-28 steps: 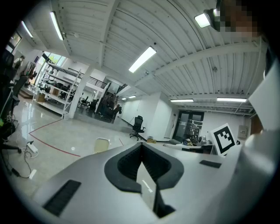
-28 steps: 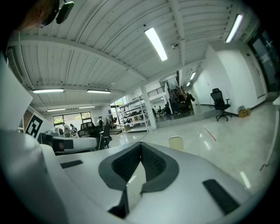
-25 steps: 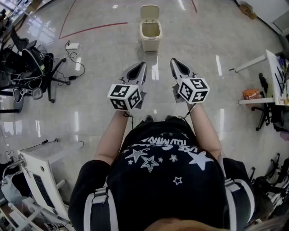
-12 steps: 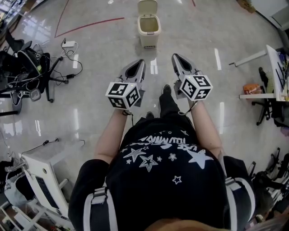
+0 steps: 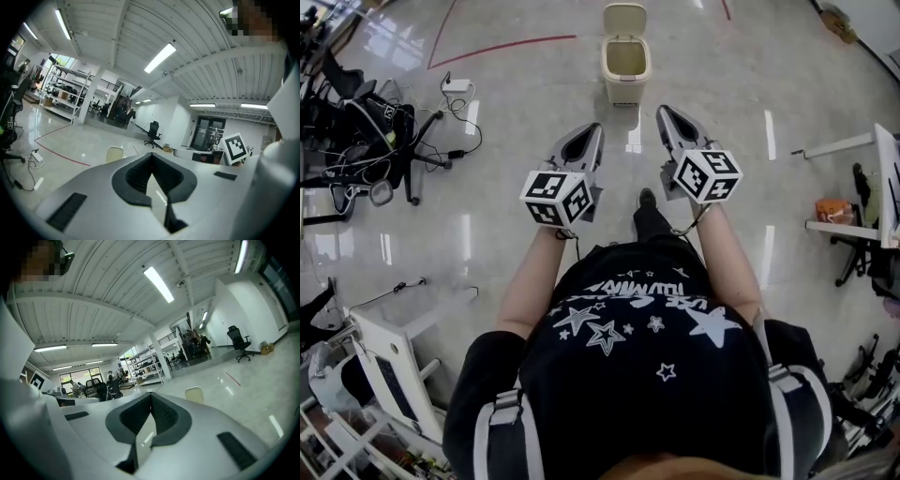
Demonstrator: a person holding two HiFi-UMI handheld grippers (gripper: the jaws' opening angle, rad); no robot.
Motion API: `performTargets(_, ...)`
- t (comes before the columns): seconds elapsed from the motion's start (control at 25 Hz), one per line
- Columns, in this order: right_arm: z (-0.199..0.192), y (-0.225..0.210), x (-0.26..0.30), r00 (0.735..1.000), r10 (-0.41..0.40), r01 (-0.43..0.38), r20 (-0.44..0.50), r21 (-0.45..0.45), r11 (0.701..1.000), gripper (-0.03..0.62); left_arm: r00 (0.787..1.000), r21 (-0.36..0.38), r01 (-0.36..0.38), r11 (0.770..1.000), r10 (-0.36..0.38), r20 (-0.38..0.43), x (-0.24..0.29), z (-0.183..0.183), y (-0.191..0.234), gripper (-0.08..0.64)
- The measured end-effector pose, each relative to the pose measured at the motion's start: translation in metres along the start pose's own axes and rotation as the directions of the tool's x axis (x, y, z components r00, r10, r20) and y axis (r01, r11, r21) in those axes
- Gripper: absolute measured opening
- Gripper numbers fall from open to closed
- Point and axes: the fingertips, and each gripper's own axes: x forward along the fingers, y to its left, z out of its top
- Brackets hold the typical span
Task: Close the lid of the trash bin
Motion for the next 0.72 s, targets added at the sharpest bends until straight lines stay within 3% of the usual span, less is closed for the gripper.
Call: performTargets(0.72, 0.058, -0.14, 0.083, 0.999, 0.038, -0.038, -0.038, 0.015, 0.999, 0.005, 0.999, 0.028, -0.047, 0.998, 0.047, -0.014, 0.169, 0.022, 0.009, 0.011)
